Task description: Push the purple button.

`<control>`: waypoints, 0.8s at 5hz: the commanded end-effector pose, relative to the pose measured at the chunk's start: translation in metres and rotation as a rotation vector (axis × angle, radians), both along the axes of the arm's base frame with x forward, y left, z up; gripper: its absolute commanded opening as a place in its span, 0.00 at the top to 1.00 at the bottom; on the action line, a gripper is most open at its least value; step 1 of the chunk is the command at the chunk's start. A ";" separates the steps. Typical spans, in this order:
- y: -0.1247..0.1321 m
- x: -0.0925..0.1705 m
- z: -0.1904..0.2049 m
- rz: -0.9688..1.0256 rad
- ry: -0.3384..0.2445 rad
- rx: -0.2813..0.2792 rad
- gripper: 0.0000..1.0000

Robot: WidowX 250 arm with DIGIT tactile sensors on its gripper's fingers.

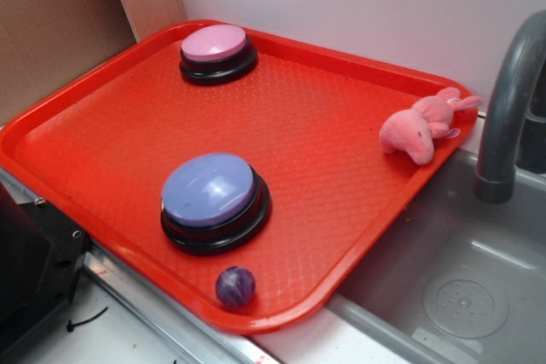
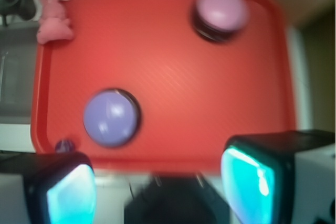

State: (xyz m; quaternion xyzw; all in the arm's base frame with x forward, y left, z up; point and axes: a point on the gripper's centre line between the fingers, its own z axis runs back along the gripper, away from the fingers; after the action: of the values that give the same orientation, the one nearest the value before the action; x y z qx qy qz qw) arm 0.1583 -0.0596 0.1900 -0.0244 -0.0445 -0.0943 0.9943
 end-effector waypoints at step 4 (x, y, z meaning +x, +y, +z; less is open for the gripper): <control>-0.041 0.004 -0.122 -0.331 0.009 0.034 0.00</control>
State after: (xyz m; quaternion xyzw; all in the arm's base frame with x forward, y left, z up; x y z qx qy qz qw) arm 0.1646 -0.0958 0.0641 -0.0105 -0.0226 -0.2540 0.9669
